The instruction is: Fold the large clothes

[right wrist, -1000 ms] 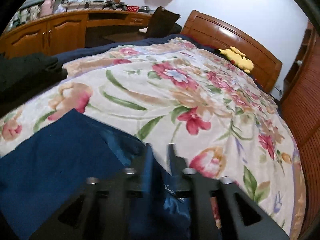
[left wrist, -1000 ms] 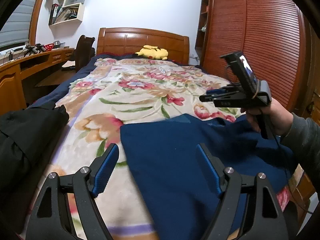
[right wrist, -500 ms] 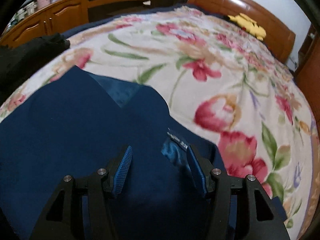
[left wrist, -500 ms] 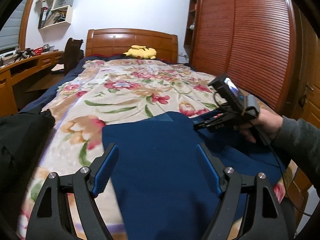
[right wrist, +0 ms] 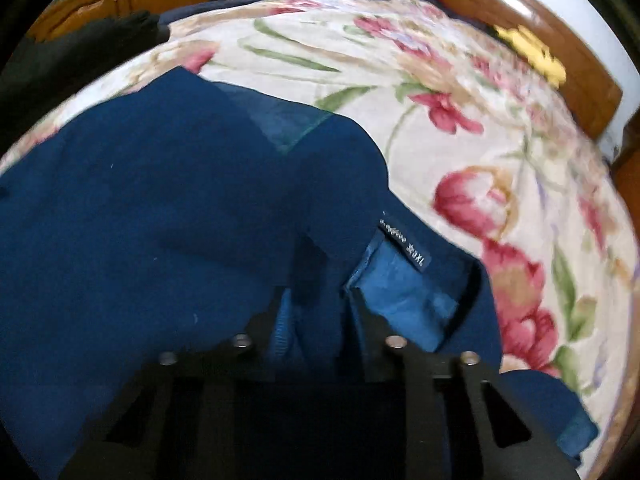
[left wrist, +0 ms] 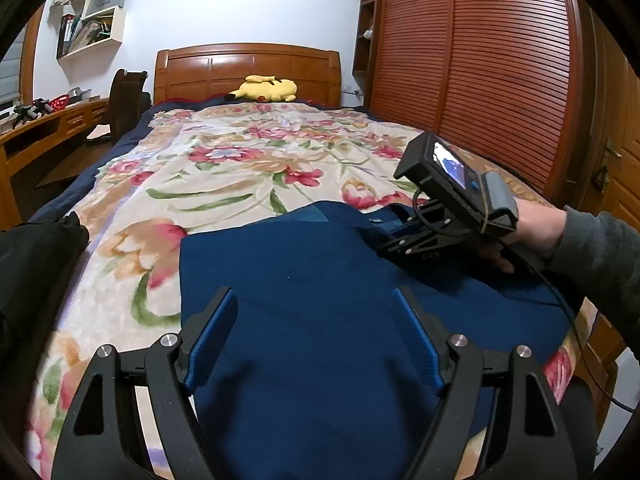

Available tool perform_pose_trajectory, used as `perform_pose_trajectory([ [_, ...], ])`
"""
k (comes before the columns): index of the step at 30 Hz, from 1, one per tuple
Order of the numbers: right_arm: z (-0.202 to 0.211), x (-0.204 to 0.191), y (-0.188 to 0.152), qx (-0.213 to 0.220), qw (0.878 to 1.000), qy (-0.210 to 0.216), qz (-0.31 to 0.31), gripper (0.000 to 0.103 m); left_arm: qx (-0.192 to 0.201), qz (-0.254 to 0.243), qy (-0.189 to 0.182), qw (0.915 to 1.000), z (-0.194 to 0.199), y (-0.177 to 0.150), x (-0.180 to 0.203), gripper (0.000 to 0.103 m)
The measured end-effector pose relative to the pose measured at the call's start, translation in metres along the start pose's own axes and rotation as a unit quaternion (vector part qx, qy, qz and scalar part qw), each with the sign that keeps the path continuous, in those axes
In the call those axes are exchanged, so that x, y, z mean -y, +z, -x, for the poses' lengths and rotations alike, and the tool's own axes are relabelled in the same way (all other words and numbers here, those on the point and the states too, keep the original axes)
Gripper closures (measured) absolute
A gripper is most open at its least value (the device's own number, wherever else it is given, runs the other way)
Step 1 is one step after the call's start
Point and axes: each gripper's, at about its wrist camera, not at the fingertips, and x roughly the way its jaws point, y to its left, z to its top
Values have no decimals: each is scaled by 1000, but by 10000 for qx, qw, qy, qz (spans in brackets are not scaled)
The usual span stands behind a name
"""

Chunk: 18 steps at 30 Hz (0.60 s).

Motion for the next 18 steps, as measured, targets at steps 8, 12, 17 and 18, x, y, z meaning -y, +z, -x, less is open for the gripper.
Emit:
perform_pose_trajectory([
  [8,33,-3,11,631,9969,-478,-19,97,43,4,-8,10000,2,0,-1,23],
  [12,43,-9,34,963,9920,-818,35,97,1,-19,16,10000,2,-1,-1,23],
  [17,38,-14,50,940,9895,-1092,-91,97,-77,-18,75,9999,-2,-3,-3,23],
  [18,31,-12,49,782,9922,-956,-146,97,-81,-14,79,9999,-3,-4,-4,23],
])
